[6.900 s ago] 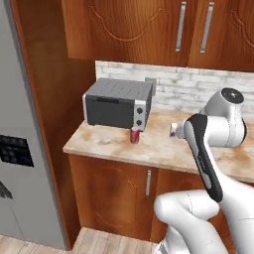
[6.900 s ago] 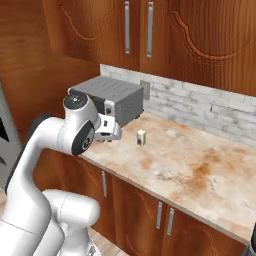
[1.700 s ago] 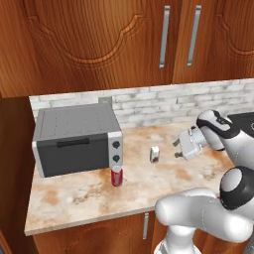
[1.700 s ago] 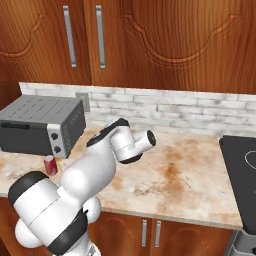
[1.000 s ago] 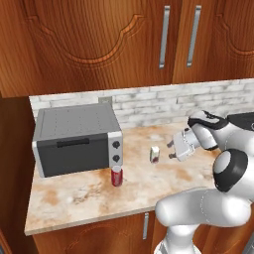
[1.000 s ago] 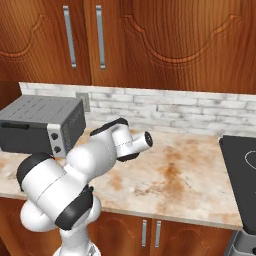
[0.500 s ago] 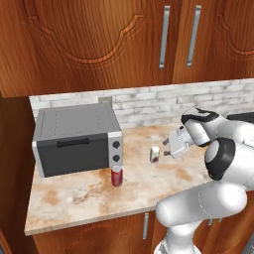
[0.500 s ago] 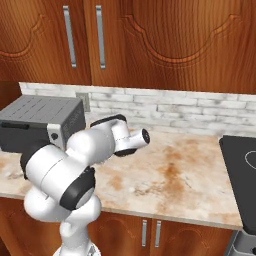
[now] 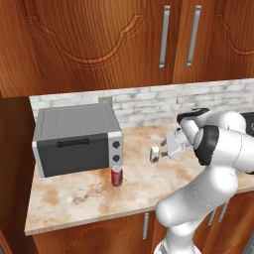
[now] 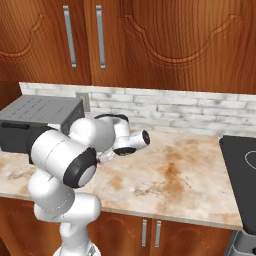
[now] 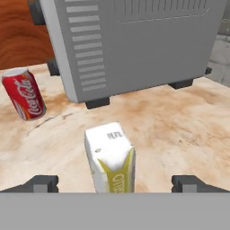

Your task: Move the drinks to the dining counter.

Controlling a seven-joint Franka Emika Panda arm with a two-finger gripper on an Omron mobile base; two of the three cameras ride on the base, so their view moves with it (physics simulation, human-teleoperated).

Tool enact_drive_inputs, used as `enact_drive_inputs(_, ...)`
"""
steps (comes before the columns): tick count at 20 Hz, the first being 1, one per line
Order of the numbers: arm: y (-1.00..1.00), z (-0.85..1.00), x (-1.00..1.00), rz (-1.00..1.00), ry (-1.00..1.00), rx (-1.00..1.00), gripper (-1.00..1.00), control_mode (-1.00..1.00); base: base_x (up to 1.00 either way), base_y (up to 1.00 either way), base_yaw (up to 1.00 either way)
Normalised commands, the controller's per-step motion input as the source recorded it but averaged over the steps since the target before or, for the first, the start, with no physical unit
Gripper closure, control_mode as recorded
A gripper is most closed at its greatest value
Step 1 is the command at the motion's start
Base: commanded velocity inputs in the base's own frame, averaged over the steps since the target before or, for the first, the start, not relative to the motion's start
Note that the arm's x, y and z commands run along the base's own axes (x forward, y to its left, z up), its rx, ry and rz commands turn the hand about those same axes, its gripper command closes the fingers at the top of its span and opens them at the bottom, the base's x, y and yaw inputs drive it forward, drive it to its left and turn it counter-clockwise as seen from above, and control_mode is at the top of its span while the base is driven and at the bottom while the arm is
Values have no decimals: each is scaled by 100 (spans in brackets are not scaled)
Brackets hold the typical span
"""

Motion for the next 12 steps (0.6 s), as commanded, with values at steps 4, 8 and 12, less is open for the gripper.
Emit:
enact_drive_inputs(4, 0, -6, -8, 0, 0, 0, -100, -100, 0, 0, 0)
enact_drive_inputs(8, 0, 0, -4, 0, 0, 0, -100, -100, 0, 0, 0)
enact_drive_inputs(12, 7, 0, -1, 1, 0, 0, -100, -100, 0, 0, 0)
